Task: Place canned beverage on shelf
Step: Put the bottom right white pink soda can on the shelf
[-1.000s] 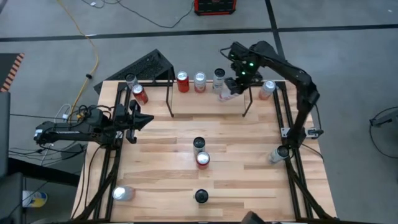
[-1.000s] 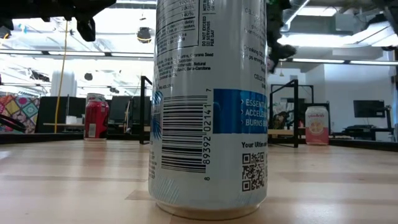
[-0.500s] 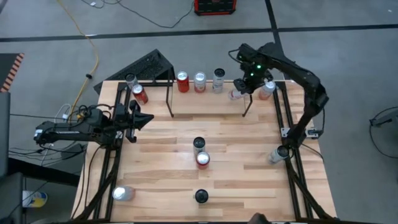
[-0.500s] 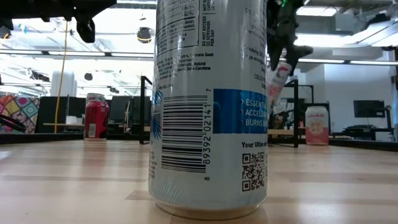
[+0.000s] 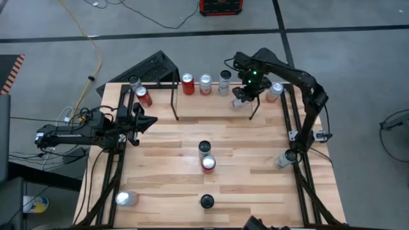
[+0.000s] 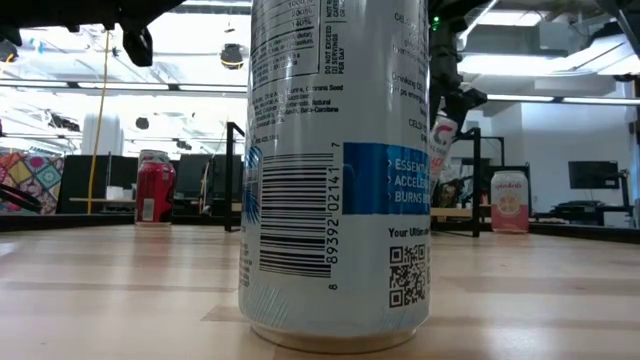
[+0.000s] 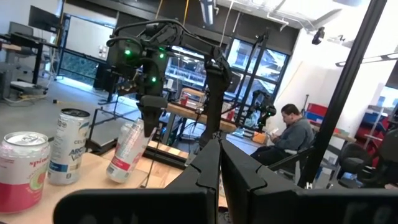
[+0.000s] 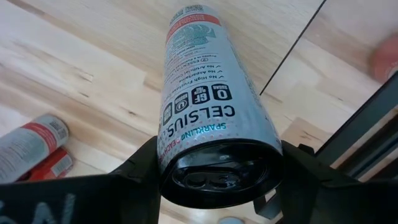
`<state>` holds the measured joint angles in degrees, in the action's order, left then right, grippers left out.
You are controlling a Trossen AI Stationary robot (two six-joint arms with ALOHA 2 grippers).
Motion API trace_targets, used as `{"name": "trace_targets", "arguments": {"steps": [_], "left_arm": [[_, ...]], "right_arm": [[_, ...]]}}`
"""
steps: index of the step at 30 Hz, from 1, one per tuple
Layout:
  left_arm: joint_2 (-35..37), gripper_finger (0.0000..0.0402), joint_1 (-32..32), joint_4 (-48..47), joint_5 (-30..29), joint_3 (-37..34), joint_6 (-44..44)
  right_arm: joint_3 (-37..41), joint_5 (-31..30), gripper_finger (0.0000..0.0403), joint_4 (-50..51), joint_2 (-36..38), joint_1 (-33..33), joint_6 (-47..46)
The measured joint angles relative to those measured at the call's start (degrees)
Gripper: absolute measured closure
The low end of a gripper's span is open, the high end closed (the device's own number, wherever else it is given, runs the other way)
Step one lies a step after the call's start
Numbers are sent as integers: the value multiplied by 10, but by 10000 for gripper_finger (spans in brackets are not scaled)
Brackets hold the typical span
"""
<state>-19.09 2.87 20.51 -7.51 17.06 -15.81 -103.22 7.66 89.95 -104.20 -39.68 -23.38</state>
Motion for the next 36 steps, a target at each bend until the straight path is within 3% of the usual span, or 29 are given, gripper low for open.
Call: {"name": "trace_targets", "arguments": {"steps": [19, 36], "left_arm": [[0, 401, 0, -1, 9, 0, 1], [0, 401, 0, -1, 9, 1, 1]], "right_arm": [[0, 12, 134, 0, 0, 0, -6], [0, 7, 130, -18, 0, 16, -36]]}}
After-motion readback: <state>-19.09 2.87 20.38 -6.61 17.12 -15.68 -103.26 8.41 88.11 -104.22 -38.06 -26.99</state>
